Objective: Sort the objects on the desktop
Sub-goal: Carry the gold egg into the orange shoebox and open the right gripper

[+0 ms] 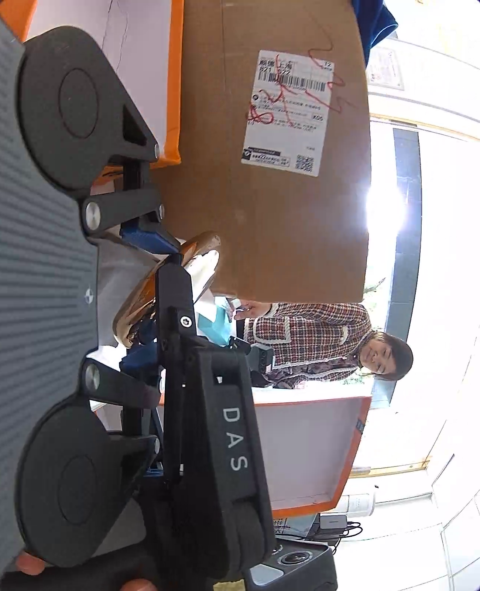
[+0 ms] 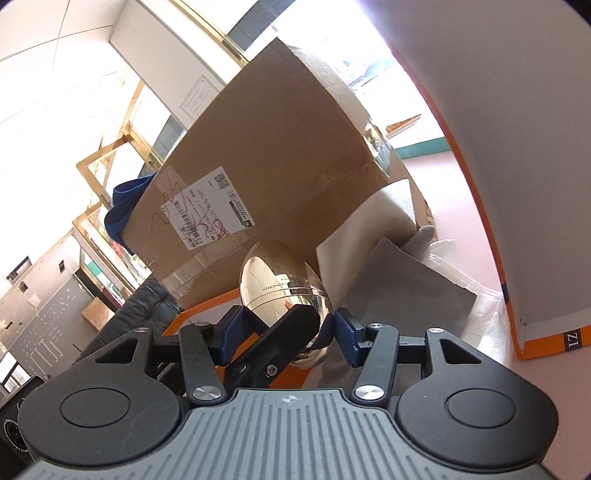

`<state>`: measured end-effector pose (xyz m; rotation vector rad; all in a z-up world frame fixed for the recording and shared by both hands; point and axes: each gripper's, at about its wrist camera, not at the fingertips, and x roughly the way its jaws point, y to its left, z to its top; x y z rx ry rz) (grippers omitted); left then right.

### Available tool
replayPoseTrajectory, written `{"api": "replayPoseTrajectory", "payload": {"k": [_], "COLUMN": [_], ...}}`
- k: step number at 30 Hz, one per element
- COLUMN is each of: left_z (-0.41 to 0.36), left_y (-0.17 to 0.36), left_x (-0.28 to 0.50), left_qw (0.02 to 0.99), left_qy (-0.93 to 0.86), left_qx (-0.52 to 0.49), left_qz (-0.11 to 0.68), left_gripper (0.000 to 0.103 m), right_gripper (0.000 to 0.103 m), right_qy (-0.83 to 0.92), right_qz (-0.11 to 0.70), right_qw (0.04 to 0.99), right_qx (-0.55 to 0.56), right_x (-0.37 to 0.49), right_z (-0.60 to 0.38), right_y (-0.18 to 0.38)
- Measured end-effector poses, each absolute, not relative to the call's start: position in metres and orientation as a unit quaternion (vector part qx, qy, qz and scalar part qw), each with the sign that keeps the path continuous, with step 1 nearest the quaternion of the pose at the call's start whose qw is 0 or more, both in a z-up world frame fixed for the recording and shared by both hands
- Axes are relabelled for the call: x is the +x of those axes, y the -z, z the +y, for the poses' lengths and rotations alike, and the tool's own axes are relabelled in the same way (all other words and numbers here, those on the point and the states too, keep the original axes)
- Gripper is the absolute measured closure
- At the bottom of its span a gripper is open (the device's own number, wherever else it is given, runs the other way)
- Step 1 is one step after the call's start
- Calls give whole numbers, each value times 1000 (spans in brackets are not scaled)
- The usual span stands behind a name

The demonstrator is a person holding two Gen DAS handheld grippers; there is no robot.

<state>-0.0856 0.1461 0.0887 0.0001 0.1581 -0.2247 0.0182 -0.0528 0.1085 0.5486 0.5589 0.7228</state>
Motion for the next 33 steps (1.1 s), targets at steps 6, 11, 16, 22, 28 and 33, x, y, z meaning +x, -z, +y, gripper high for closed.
{"api": "replayPoseTrajectory", "payload": {"k": [6,11,16,22,28,33], "left_z": [182,224,274,324,349,357], "left_y": [-107,-116,-115,-105,-95,-80], "left_x": [-114,-136,-146,-136,-108,-93], "left_qw": [994,997,997,992,983,973], "left_qy": [92,60,45,25,9,4], "left_qx": [-2,-12,-28,-61,-68,-73], "left_qz": [53,47,63,109,168,218], "left_gripper": [53,53,53,53,53,54], "right_gripper": [53,53,53,53,53,54], "right_qy": [-369,-390,-397,-386,-364,-344], "right_qz": [247,251,267,300,343,399], "right_qw": [865,860,861,862,860,845], "right_qx": [234,213,175,133,100,95], "right_x": [-6,-19,-27,-26,-10,5], "right_z": [-15,32,85,144,179,190], "right_y": [-133,-146,-151,-141,-129,-118]}}
